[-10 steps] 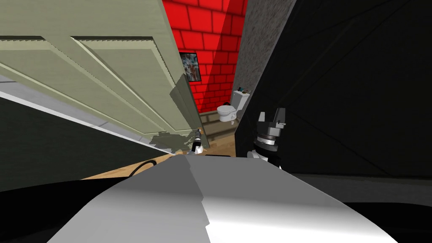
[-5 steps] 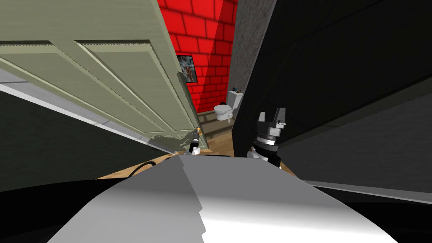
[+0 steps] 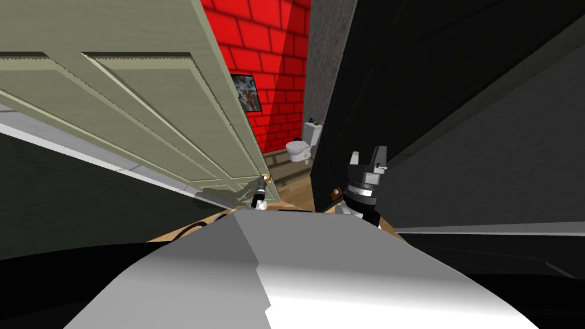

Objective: Pull the door open

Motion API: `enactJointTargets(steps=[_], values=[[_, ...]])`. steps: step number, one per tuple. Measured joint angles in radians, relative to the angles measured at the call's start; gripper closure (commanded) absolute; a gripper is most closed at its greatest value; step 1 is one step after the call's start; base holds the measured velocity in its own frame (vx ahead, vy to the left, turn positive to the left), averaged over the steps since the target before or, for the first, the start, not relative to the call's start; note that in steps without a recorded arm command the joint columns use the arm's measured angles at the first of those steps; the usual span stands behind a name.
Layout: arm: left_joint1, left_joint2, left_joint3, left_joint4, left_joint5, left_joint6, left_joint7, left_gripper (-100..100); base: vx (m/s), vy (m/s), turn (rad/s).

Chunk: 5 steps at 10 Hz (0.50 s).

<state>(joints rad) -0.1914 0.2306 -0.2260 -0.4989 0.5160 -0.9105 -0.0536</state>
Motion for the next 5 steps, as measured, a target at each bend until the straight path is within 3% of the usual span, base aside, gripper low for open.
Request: enactJointTargets(steps=[2,5], values=[[-0.008,0.029,-0.009,0.037,-0.01,-0.022,0.047,100,-0.077,-0.035,-0.101],[0.018,0.081,-0.019,0.02,-0.022,-0.014,0.105,100,-0.037,-0.05,-0.073]])
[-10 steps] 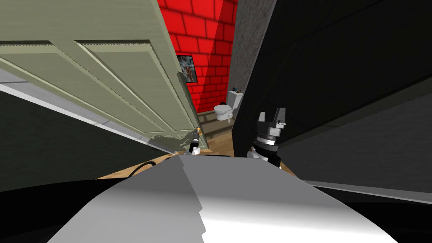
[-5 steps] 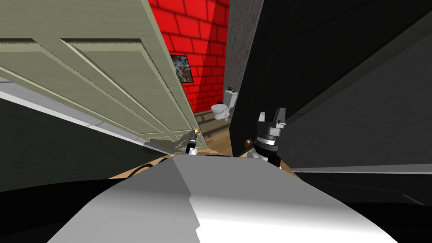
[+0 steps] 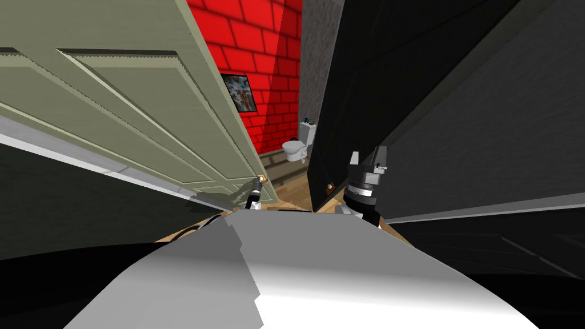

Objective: Pull the door open

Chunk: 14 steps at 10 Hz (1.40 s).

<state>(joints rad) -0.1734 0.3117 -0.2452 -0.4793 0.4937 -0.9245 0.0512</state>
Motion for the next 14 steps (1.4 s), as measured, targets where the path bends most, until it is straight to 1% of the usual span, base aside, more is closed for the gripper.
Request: enactJointTargets(steps=[1,3,4,7,8,9,10,11,12,13,14], values=[[0.013,0.016,-0.003,-0.012,-0.003,0.004,0.015,100,-0.01,-0.034,-0.043],[0.012,0.04,-0.012,0.006,-0.012,-0.005,0.053,100,0.004,-0.025,-0.01],[0.013,0.042,-0.011,0.007,-0.012,-0.004,0.057,100,-0.103,0.044,-0.085],[0.013,0.065,-0.038,0.001,-0.021,-0.019,0.084,100,-0.208,0.033,-0.087],[0.004,0.067,-0.052,0.027,-0.027,-0.036,0.1,100,-0.153,0.021,-0.032],[0.022,0.07,-0.058,0.006,-0.028,-0.03,0.102,100,-0.198,0.063,-0.091],[0.035,0.079,-0.072,-0.012,-0.032,-0.025,0.108,100,-0.288,0.111,-0.16],[0.037,0.088,-0.088,-0.017,-0.037,-0.031,0.121,100,-0.256,0.078,-0.126],[0.049,0.099,-0.103,-0.038,-0.042,-0.033,0.131,100,-0.106,0.025,-0.023],[0.054,0.098,-0.107,-0.039,-0.044,-0.03,0.133,100,-0.159,0.06,-0.113],[0.073,0.113,-0.12,-0.065,-0.044,-0.03,0.137,100,-0.237,0.092,-0.102]])
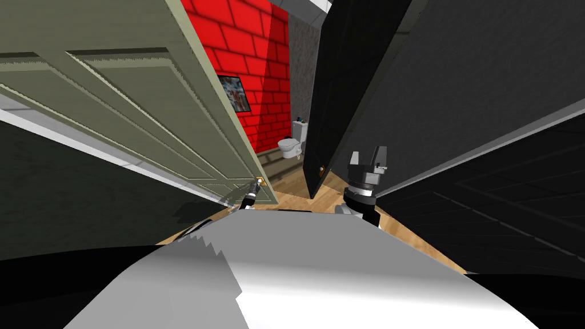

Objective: Pull the door open

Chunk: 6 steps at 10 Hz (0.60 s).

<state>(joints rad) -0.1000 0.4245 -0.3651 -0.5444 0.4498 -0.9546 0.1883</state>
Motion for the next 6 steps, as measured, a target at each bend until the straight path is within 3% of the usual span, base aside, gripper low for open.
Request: enactJointTargets(steps=[1,3,5,6], values=[[0.005,0.01,-0.014,-0.008,-0.002,-0.01,0.01,100,-0.213,0.063,-0.083],[-0.002,0.025,-0.05,0.022,-0.011,-0.049,0.043,100,-0.222,0.054,-0.094],[0.035,0.056,-0.083,-0.026,-0.013,-0.062,0.06,100,-0.232,0.086,-0.072],[0.038,0.063,-0.1,-0.019,-0.017,-0.077,0.072,100,-0.101,0.024,-0.006]])
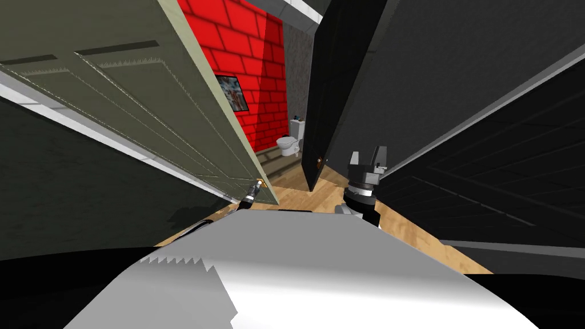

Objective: Pull the door open

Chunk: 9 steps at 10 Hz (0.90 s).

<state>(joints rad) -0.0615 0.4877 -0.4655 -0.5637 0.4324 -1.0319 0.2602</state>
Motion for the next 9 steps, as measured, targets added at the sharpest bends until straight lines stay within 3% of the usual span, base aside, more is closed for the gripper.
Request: enactJointTargets(steps=[1,3,5,7,9], values=[[0.004,-0.001,-0.004,0.004,-0.002,-0.002,0.003,100,-0.168,0.04,-0.147],[0.031,0.031,-0.028,-0.023,0.009,-0.023,0.011,100,-0.195,0.069,-0.096],[0.031,0.037,-0.055,0.015,0.008,-0.069,0.03,100,-0.124,0.049,-0.08],[0.066,0.066,-0.079,-0.021,0.016,-0.089,0.036,100,-0.119,0.067,-0.082],[0.071,0.076,-0.102,-0.012,0.017,-0.115,0.046,100,-0.096,0.044,-0.057]])
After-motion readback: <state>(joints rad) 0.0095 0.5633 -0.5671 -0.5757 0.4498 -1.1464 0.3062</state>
